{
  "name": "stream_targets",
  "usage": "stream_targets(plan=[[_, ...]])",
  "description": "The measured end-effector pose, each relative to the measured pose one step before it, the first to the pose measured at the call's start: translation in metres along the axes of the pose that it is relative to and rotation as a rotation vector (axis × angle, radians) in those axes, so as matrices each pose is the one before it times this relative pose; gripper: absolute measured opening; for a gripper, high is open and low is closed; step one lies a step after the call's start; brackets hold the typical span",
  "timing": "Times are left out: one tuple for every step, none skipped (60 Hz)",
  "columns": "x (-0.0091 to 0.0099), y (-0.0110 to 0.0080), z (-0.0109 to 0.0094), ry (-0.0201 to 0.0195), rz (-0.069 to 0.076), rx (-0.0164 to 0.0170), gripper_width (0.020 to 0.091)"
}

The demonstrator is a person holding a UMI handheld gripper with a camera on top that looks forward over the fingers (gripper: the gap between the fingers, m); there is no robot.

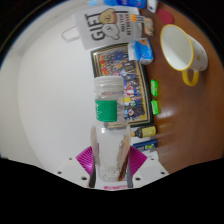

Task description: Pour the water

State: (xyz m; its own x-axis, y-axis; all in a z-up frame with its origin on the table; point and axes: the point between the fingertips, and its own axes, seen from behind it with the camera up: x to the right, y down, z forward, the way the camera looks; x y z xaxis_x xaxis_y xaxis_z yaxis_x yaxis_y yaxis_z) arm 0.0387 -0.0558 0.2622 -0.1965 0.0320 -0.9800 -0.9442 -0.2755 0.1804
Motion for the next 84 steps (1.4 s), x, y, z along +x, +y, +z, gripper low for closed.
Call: stream_targets(plan=[[-0.00101, -0.00815, -0.00282, -0.01389, 0.0438, 0.00891, 0.0424], [-0.00012, -0.00867, -0.00247, -0.01040, 0.0406, 0.01210, 0.0424], [-0.00012, -0.00817, -0.00200, -0.00860, 0.0374, 0.01057, 0.0423], [-0.00091, -0.00455, -0.00179, -0.00615, 0.0336, 0.00907, 0.0424], [0.00057, -0.00722, -0.00085, -0.01141, 0.0317, 0.00538, 0.0425], [-0.00043, -0.00689, -0.00162, -0.00849, 0.0314, 0.00639, 0.0425], [0.00004, -0.00672, -0.00132, -0.00629, 0.0294, 0.00796, 0.0424], [-0.00014, -0.00580, -0.00128, -0.00520, 0.0278, 0.00682, 0.0422], [-0.00040, -0.00471, -0.00065, -0.00661, 0.0281, 0.00351, 0.0422], [-0.00101, -0.00400, -0.00112, -0.00845, 0.0279, 0.00021, 0.0423], [-0.00095, -0.00443, -0.00103, -0.00874, 0.0278, 0.00239, 0.0422], [-0.00091, -0.00545, -0.00264, -0.00500, 0.0256, 0.00753, 0.0424], [-0.00095, -0.00519, -0.00077, -0.00560, 0.0237, 0.00903, 0.0424], [-0.00054, -0.00533, 0.00129, -0.00624, 0.0190, 0.00573, 0.0423], [-0.00136, -0.00392, -0.00057, -0.00686, 0.0194, 0.00252, 0.0422], [-0.00138, -0.00354, -0.00067, -0.00741, 0.0176, 0.00101, 0.0422], [-0.00130, -0.00329, -0.00051, -0.00644, 0.0141, 0.00127, 0.0423], [-0.00086, -0.00333, -0.00021, -0.00343, 0.0099, 0.00231, 0.0424], [-0.00018, -0.00258, -0.00042, -0.00054, 0.0066, 0.00112, 0.0424], [0.00043, -0.00173, 0.00007, 0.00148, 0.0047, -0.00129, 0.0424], [0.00098, -0.00079, -0.00002, 0.00320, 0.0040, -0.00424, 0.0423], [0.00080, -0.00041, 0.00007, 0.00427, 0.0044, -0.00479, 0.0423], [-0.00066, 0.00079, -0.00163, 0.00761, 0.0060, 0.00064, 0.0423], [0.00053, -0.00077, 0.00091, 0.00312, 0.0044, -0.00367, 0.0423], [0.00032, -0.00041, 0.00036, 0.00285, 0.0040, -0.00377, 0.0421], [0.00035, 0.00112, -0.00091, 0.00570, 0.0045, -0.00426, 0.0421], [0.00079, 0.00054, -0.00016, 0.00597, 0.0036, -0.00497, 0.0422], [0.00091, 0.00047, -0.00007, 0.00712, 0.0024, -0.00514, 0.0422], [0.00085, 0.00034, -0.00001, 0.00688, 0.0000, -0.00400, 0.0423], [0.00041, 0.00029, -0.00012, 0.00620, -0.0017, -0.00346, 0.0425], [0.00040, 0.00028, -0.00008, 0.00672, -0.0045, -0.00415, 0.0424], [0.00074, 0.00055, -0.00008, 0.00931, -0.0080, -0.00515, 0.0425], [0.00047, 0.00137, -0.00022, 0.01492, -0.0110, -0.00550, 0.0425], [0.00158, 0.00070, 0.00022, 0.01652, -0.0196, -0.00659, 0.0424], [0.00146, 0.00057, -0.00132, 0.01694, -0.0261, -0.00608, 0.0426], [0.00177, 0.00128, 0.00089, 0.02073, -0.0324, -0.00245, 0.0425], [0.00075, 0.00046, -0.00022, 0.01857, -0.0367, -0.00526, 0.0425], [0.00064, 0.00054, -0.00041, 0.01866, -0.0410, -0.00671, 0.0425], [0.00054, 0.00062, -0.00048, 0.01992, -0.0452, -0.00661, 0.0425], [0.00036, 0.00024, -0.00065, 0.01993, -0.0508, -0.00673, 0.0425], [-0.00005, -0.00020, -0.00104, 0.02004, -0.0553, -0.00566, 0.0425], [-0.00006, -0.00146, -0.00108, 0.01970, -0.0586, -0.00315, 0.0424], [-0.00067, -0.00167, -0.00317, 0.01965, -0.0604, -0.00067, 0.0424], [-0.00065, -0.00079, -0.00052, 0.02128, -0.0633, 0.00117, 0.0423], [-0.00035, -0.00333, -0.00129, 0.02004, -0.0659, -0.00037, 0.0423], [-0.00028, -0.00403, -0.00156, 0.01979, -0.0691, 0.00100, 0.0424], [-0.00044, -0.00495, -0.00175, 0.01919, -0.0714, 0.00298, 0.0424], [-0.00023, -0.00588, -0.00204, 0.01839, -0.0726, 0.00463, 0.0426], [-0.00005, -0.00714, -0.00215, 0.01761, -0.0722, 0.00707, 0.0428], [0.00005, -0.00738, -0.00231, 0.01709, -0.0716, 0.00903, 0.0427], [0.00090, -0.00832, -0.00226, 0.01542, -0.0700, 0.01034, 0.0428], [0.00092, -0.00922, -0.00225, 0.01517, -0.0691, 0.01118, 0.0427], [0.00153, -0.00986, -0.00197, 0.01444, -0.0675, 0.01245, 0.0428], [0.00426, -0.01082, -0.00546, 0.00326, -0.0576, 0.01538, 0.0428], [0.00425, -0.00863, -0.00040, 0.01747, -0.0651, 0.01255, 0.0428], [0.00175, -0.00747, -0.00173, 0.02854, -0.0637, 0.00709, 0.0427], [0.00449, -0.00840, -0.00200, 0.01721, -0.0623, 0.01069, 0.0429], [0.00502, -0.00770, -0.00160, 0.01469, -0.0600, 0.00883, 0.0429], [0.00582, -0.00706, -0.00155, 0.01432, -0.0575, 0.01037, 0.0429], [0.00745, -0.00689, -0.00100, 0.01559, -0.0545, 0.00990, 0.0429], [0.00813, -0.00601, -0.00069, 0.01833, -0.0519, 0.01004, 0.0430], [0.00908, -0.00504, -0.00042, 0.01929, -0.0491, 0.00920, 0.0430], [0.01084, -0.00389, 0.00015, 0.01514, -0.0442, 0.01137, 0.0429], [0.01215, -0.00254, 0.00161, 0.01215, -0.0444, 0.01283, 0.0429], [0.00642, -0.00260, 0.00070, 0.02482, -0.0398, -0.00233, 0.0430], [0.00922, -0.00097, 0.00106, 0.01726, -0.0394, 0.00274, 0.0429], [0.00918, 0.00002, 0.00139, 0.01674, -0.0379, 0.00203, 0.0428], [0.00885, 0.00103, 0.00197, 0.01562, -0.0359, -0.00003, 0.0428], [0.00832, 0.00189, 0.00224, 0.01321, -0.0336, -0.00116, 0.0428], [0.00767, 0.00298, 0.00234, 0.01168, -0.0331, -0.00243, 0.0428], [0.00785, 0.00544, 0.00158, 0.00945, -0.0336, 0.00193, 0.0429], [0.00723, 0.00414, 0.00387, 0.01073, -0.0303, -0.00593, 0.0428], [0.00694, 0.00459, 0.00356, 0.01080, -0.0280, -0.00590, 0.0428], [0.00640, 0.00570, 0.00267, 0.01016, -0.0249, -0.00589, 0.0428], [0.00582, 0.00564, 0.00340, 0.00919, -0.0237, -0.00671, 0.0427], [0.00493, 0.00596, 0.00340, 0.00716, -0.0217, -0.00718, 0.0429], [0.00414, 0.00601, 0.00309, 0.00492, -0.0188, -0.00675, 0.0428], [0.00357, 0.00593, 0.00320, 0.00334, -0.0149, -0.00652, 0.0429], [0.00299, 0.00618, 0.00291, 0.00263, -0.0117, -0.00618, 0.0429], [0.00263, 0.00609, 0.00273, 0.00211, -0.0085, -0.00631, 0.0428], [0.00253, 0.00719, 0.00349, 0.00058, -0.0071, 0.00023, 0.0428], [0.00053, 0.00638, 0.00225, -0.00351, -0.0014, -0.00868, 0.0427], [0.00033, 0.00577, 0.00289, -0.00660, 0.0017, -0.00849, 0.0428], [0.00060, 0.00578, 0.00263, -0.00575, 0.0035, -0.00747, 0.0427]])
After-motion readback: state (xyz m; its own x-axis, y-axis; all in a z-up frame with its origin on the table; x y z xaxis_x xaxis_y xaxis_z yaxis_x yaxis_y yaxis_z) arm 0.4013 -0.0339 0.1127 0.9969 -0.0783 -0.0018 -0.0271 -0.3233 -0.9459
